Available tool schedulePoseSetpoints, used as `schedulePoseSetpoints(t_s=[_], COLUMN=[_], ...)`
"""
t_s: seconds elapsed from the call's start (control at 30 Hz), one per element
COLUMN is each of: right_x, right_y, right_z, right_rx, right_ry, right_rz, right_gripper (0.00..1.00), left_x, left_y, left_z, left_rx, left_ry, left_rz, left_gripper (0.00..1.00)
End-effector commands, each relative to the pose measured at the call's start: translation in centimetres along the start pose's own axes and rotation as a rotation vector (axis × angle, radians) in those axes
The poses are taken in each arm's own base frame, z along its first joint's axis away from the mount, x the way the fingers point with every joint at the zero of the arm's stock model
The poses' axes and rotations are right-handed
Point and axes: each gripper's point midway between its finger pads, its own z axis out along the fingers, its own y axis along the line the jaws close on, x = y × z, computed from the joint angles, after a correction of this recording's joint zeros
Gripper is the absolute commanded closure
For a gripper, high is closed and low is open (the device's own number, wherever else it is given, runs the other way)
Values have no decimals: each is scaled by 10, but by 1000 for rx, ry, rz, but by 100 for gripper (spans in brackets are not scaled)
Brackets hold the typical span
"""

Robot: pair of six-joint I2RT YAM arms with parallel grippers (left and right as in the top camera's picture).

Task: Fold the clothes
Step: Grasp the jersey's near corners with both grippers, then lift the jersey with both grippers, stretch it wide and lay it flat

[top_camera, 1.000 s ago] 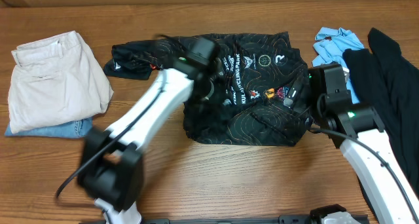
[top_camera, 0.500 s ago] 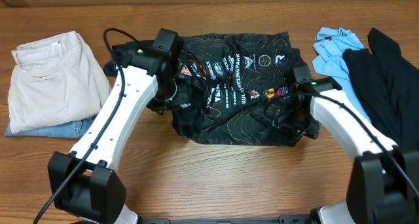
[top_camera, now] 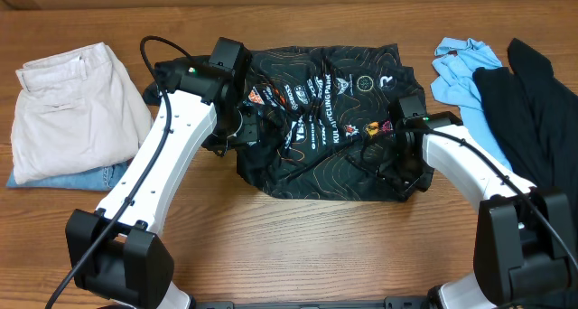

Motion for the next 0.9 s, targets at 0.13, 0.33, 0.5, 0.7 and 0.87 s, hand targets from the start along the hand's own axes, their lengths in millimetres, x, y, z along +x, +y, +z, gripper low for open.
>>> schedulePoseSetpoints(t_s=[0.13,0.33,0.5,0.7,0.87], right_x=[-1,2,4,1,2], right_y=[-3,-4,-5,-3,-4], right_z=[2,14,23,23,23], right_rx=[21,15,8,2,4], right_ry=[-9,-16,-28,-39,-37], right_rz=[-5,-5,-3,-3,-2], right_gripper=[41,44,48,55,66], left_x=[-1,0,-1,-1,-1], left_y=[1,2,2,2,2], left_z=[0,0,0,0,0], left_rx=[-6,-7,-7,-7,-7], left_ry=[-1,1,0,0,0], left_rz=[21,21,21,21,21], left_gripper=[96,96,96,95,95])
